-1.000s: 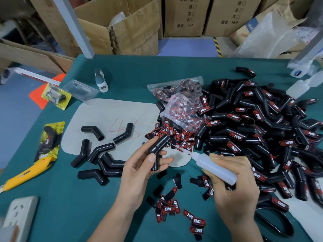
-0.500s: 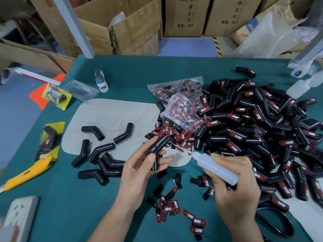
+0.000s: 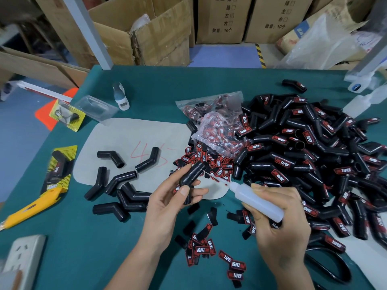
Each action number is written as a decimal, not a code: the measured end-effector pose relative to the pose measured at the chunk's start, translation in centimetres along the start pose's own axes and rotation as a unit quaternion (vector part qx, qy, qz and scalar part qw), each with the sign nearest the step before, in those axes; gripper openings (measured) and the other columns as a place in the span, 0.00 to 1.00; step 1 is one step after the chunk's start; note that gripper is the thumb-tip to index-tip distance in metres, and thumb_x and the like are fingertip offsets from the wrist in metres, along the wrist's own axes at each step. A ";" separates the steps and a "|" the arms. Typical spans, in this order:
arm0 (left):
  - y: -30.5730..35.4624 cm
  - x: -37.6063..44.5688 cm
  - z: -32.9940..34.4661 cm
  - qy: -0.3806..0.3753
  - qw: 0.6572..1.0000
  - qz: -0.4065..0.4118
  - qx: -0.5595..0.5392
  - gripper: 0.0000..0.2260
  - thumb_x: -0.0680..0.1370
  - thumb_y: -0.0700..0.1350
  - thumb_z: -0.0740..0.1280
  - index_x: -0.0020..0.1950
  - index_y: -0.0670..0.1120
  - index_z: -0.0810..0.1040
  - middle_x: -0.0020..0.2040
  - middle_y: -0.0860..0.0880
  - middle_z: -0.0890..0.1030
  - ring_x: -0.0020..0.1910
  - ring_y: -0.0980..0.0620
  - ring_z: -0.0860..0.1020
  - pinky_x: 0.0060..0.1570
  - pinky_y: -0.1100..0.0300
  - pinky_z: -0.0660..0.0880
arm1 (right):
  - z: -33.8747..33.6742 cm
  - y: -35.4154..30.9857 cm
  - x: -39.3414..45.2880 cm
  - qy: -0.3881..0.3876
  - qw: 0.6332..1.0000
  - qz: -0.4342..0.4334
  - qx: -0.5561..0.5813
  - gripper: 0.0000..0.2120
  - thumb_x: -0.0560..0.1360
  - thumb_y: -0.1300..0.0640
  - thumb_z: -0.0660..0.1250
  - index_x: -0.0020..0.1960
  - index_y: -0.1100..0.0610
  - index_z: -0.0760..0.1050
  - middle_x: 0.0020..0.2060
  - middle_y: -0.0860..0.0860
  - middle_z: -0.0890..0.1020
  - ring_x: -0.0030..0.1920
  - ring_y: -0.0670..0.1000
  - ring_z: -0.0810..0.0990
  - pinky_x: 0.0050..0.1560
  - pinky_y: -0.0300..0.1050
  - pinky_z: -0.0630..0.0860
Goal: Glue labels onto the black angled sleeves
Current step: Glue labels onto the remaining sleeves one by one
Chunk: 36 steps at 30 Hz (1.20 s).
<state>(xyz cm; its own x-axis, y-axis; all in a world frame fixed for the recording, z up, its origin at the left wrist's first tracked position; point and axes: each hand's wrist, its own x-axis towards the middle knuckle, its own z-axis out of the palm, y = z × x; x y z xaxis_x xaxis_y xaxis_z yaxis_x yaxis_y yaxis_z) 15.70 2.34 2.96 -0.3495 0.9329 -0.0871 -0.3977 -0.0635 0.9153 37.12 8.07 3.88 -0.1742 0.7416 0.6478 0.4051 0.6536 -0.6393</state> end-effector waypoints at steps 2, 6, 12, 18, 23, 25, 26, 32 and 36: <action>-0.1 0.0 -0.1 -0.001 1.000 0.005 0.003 0.19 0.80 0.48 0.70 0.71 0.55 0.80 0.60 0.40 0.84 0.57 0.37 0.85 0.56 0.54 0.81 | 0.0 0.1 0.0 -0.001 1.000 -0.003 0.002 0.20 0.71 0.69 0.74 0.57 0.53 0.76 0.51 0.46 0.83 0.52 0.56 0.83 0.44 0.61 0.78; -0.2 0.0 0.0 -0.002 1.000 0.012 0.008 0.18 0.80 0.47 0.69 0.71 0.55 0.81 0.60 0.41 0.85 0.57 0.37 0.85 0.56 0.55 0.81 | 0.0 -0.1 0.2 0.000 1.000 -0.012 0.003 0.21 0.70 0.70 0.74 0.57 0.53 0.76 0.51 0.47 0.83 0.51 0.55 0.82 0.43 0.59 0.78; -0.2 -0.1 0.1 -0.005 1.000 0.020 0.014 0.18 0.81 0.47 0.69 0.71 0.54 0.81 0.60 0.41 0.85 0.57 0.38 0.86 0.57 0.55 0.81 | 0.0 -0.1 0.2 0.002 1.000 -0.021 0.003 0.21 0.69 0.72 0.74 0.56 0.55 0.75 0.50 0.49 0.83 0.51 0.54 0.82 0.45 0.57 0.78; -0.1 -0.1 0.1 -0.003 1.000 0.023 0.015 0.18 0.81 0.47 0.69 0.71 0.55 0.81 0.60 0.41 0.85 0.57 0.38 0.86 0.57 0.55 0.81 | 0.0 -0.3 0.3 0.003 1.000 -0.022 0.002 0.22 0.69 0.72 0.74 0.56 0.54 0.75 0.51 0.46 0.83 0.50 0.56 0.83 0.44 0.57 0.79; -0.1 0.0 0.1 -0.001 0.999 0.026 0.019 0.18 0.81 0.47 0.69 0.71 0.55 0.81 0.60 0.41 0.85 0.57 0.38 0.86 0.57 0.55 0.81 | 0.0 -0.4 0.3 -0.006 1.000 -0.019 0.008 0.22 0.68 0.71 0.75 0.57 0.53 0.76 0.53 0.42 0.81 0.52 0.51 0.81 0.45 0.54 0.78; -0.1 0.0 0.0 -0.002 0.999 0.026 0.021 0.18 0.81 0.47 0.69 0.72 0.55 0.80 0.61 0.41 0.85 0.57 0.38 0.86 0.57 0.55 0.81 | 0.0 -0.3 0.2 -0.016 1.000 -0.016 0.010 0.23 0.67 0.71 0.75 0.57 0.53 0.76 0.53 0.42 0.81 0.52 0.52 0.81 0.42 0.59 0.78; -0.2 0.0 0.0 -0.002 0.999 0.026 0.023 0.18 0.81 0.47 0.69 0.72 0.54 0.80 0.61 0.42 0.85 0.57 0.38 0.86 0.57 0.55 0.81 | 0.1 -0.3 0.2 -0.021 1.000 -0.017 0.011 0.24 0.67 0.71 0.75 0.57 0.52 0.76 0.54 0.42 0.81 0.52 0.51 0.81 0.42 0.59 0.78; -0.2 0.0 0.1 -0.003 0.999 0.029 0.029 0.18 0.81 0.47 0.69 0.72 0.54 0.80 0.60 0.42 0.85 0.57 0.38 0.86 0.56 0.55 0.81 | 0.0 -0.1 0.2 -0.012 1.000 -0.005 0.008 0.23 0.68 0.71 0.75 0.58 0.52 0.76 0.54 0.42 0.81 0.53 0.52 0.81 0.43 0.60 0.78; 0.0 0.0 0.3 -0.006 0.999 0.030 0.030 0.18 0.81 0.47 0.69 0.72 0.55 0.80 0.60 0.43 0.85 0.57 0.39 0.86 0.56 0.56 0.82 | 0.1 -0.2 0.2 -0.025 0.999 -0.021 0.013 0.24 0.67 0.71 0.75 0.57 0.53 0.75 0.54 0.42 0.82 0.52 0.52 0.81 0.40 0.60 0.78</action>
<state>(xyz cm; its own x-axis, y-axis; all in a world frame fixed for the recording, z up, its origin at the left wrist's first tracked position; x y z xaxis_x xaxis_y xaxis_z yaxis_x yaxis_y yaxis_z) 15.94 2.40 3.05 -0.3608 0.9323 -0.0266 -0.3249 -0.0989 0.9406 36.98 8.10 4.07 -0.2356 0.7196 0.6532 0.3734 0.6876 -0.6228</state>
